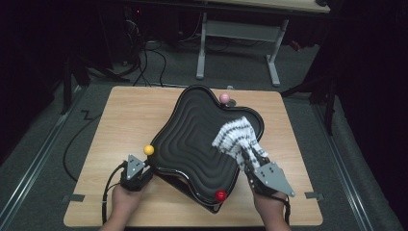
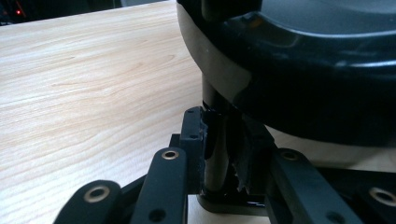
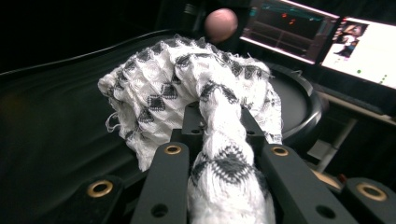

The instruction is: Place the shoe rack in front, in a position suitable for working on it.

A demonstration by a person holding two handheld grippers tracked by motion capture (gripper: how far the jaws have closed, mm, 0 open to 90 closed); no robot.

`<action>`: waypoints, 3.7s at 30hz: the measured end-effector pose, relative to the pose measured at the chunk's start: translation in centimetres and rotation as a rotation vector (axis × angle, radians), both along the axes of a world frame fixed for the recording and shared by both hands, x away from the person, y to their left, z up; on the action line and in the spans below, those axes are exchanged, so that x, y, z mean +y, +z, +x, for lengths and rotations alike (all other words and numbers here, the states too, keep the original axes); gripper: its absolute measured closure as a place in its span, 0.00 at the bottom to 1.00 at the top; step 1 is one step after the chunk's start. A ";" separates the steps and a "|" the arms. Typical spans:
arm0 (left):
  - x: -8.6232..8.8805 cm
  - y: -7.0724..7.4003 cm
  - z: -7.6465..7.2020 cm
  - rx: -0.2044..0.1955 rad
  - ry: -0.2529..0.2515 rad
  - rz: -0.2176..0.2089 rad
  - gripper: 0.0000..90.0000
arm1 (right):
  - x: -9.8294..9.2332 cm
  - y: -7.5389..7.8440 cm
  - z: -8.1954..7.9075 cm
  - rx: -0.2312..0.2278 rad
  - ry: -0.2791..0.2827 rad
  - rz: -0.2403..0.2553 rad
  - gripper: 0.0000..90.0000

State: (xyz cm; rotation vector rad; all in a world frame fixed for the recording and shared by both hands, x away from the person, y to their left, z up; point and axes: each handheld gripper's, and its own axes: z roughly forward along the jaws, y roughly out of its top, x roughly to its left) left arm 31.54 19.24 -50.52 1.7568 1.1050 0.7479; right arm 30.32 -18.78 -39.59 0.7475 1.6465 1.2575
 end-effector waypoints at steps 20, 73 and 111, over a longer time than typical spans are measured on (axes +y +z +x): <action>-0.1 0.1 -0.7 0.003 -0.024 0.010 0.83 | 0.9 -3.0 -2.6 0.113 0.215 -0.023 0.89; -0.2 -0.2 0.6 -0.003 0.025 -0.018 0.83 | 2.4 -4.1 -3.8 0.125 0.332 -0.135 0.89; -6.3 0.0 -3.0 0.014 -0.255 0.027 0.82 | -6.2 0.3 -0.8 0.029 -0.092 0.117 0.90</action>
